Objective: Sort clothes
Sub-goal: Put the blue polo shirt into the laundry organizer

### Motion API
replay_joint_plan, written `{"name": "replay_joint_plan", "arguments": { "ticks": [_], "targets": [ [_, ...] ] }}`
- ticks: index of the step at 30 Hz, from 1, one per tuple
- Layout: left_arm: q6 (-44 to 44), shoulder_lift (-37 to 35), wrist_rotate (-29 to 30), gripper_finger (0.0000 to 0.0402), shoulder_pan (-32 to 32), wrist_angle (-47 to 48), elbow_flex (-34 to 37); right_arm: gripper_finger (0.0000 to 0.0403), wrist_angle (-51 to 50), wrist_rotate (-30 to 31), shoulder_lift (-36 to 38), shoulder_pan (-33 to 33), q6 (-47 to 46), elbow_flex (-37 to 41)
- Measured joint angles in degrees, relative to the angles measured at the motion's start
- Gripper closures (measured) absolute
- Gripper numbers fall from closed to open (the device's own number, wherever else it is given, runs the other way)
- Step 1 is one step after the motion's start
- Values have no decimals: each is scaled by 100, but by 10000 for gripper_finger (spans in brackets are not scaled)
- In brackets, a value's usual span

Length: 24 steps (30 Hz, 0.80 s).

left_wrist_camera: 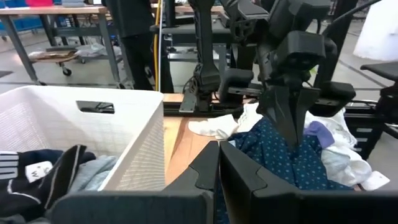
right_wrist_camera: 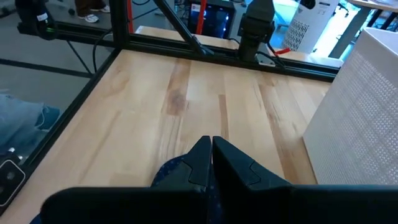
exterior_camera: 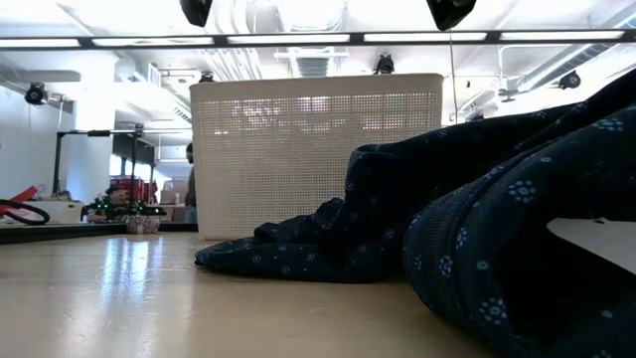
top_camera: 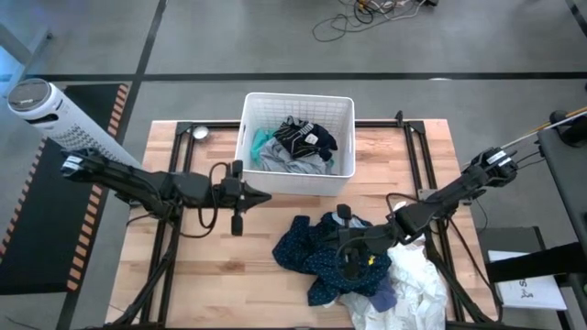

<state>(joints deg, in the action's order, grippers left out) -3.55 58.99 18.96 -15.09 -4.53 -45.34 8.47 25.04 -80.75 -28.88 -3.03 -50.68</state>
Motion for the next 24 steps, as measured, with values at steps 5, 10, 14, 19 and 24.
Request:
{"name": "replay_joint_plan", "arguments": {
  "ticks": [5,10,14,19,24],
  "targets": [
    [-3,56,0,401,-67,-7,0,403,-2,0,0,-14,-90,-23],
    [-62,56,0,401,-88,-14,0,403,-7,0,0,-83,-101,-26],
    [-107,56,0,401,-88,-22,0,403,-7,0,0,-143,-153,-26],
    [-153,59,0,402,-93,-23,0,403,-27,0,0,-164,-288,-26],
    [-153,61,-2,402,-103,-22,2,403,-48,0,0,-162,-268,-26]
  ]
}}
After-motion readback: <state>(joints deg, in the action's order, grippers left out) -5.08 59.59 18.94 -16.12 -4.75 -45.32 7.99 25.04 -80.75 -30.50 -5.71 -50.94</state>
